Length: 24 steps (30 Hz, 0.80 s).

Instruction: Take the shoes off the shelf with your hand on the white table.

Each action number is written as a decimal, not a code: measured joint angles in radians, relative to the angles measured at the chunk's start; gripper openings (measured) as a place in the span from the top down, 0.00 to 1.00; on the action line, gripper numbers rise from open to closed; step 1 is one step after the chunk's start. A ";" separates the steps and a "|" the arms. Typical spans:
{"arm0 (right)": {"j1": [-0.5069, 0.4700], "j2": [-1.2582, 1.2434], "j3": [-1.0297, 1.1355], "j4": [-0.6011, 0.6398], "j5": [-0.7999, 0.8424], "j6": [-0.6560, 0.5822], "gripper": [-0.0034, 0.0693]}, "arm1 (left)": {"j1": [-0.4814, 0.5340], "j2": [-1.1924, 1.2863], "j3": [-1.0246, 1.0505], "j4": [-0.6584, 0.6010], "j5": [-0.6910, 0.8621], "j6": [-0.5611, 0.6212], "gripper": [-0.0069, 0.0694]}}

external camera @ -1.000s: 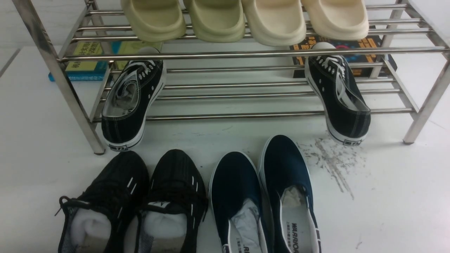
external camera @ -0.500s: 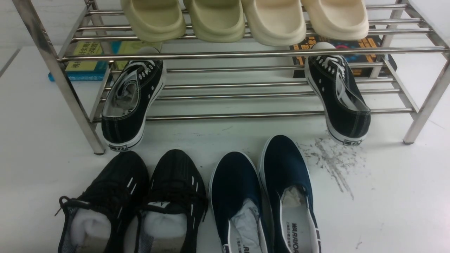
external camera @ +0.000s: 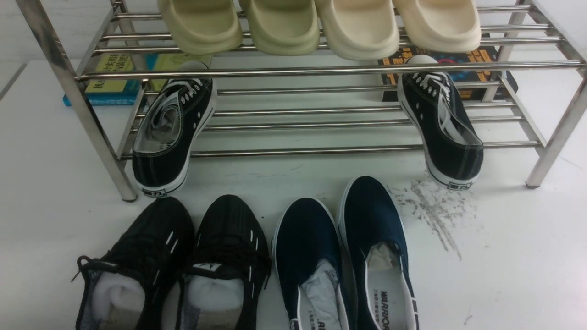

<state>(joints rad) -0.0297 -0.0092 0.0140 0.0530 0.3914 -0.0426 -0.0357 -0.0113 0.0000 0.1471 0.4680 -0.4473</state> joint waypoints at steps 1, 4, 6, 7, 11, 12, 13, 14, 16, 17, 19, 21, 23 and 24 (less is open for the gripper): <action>0.000 0.000 0.000 0.000 0.000 0.000 0.62 | 0.000 0.000 0.000 0.000 0.000 0.000 0.81; 0.000 0.000 0.000 0.000 0.000 0.000 0.62 | 0.000 0.000 0.000 0.000 -0.001 0.000 0.80; 0.000 0.000 0.000 0.000 0.000 0.000 0.62 | 0.000 0.000 0.003 0.000 -0.012 0.001 0.80; 0.000 0.000 0.000 0.000 0.000 0.000 0.62 | 0.000 0.000 0.004 0.000 -0.015 0.001 0.80; 0.000 0.000 0.000 0.000 0.000 0.000 0.62 | 0.000 0.000 0.006 0.003 -0.025 0.001 0.80; 0.000 0.000 0.000 0.000 0.000 0.000 0.62 | 0.000 0.000 0.006 0.004 -0.026 0.001 0.80; 0.000 0.000 0.000 0.000 0.000 0.000 0.62 | 0.000 0.000 0.006 0.004 -0.026 0.000 0.80; 0.000 0.000 0.000 0.000 0.000 0.000 0.62 | 0.000 0.000 0.006 0.004 -0.026 0.000 0.80; 0.000 0.000 0.000 0.000 0.000 0.000 0.62 | 0.000 0.000 0.006 0.004 -0.026 0.000 0.79; 0.000 0.000 0.000 0.000 0.000 0.000 0.62 | 0.000 0.000 0.006 0.004 -0.026 0.000 0.79; 0.000 0.000 0.000 0.000 0.000 0.000 0.62 | 0.000 0.000 0.006 0.004 -0.027 0.000 0.79; 0.000 0.000 0.000 0.000 0.000 0.000 0.62 | 0.000 0.000 0.006 0.004 -0.027 0.000 0.79; 0.000 0.000 0.000 0.000 0.000 0.000 0.62 | 0.000 0.000 0.006 0.004 -0.027 0.000 0.79; 0.000 0.000 0.000 0.000 0.000 0.000 0.62 | 0.000 0.000 0.006 0.004 -0.027 0.000 0.79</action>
<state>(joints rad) -0.0297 -0.0092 0.0140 0.0530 0.3914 -0.0426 -0.0357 -0.0113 0.0060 0.1507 0.4409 -0.4475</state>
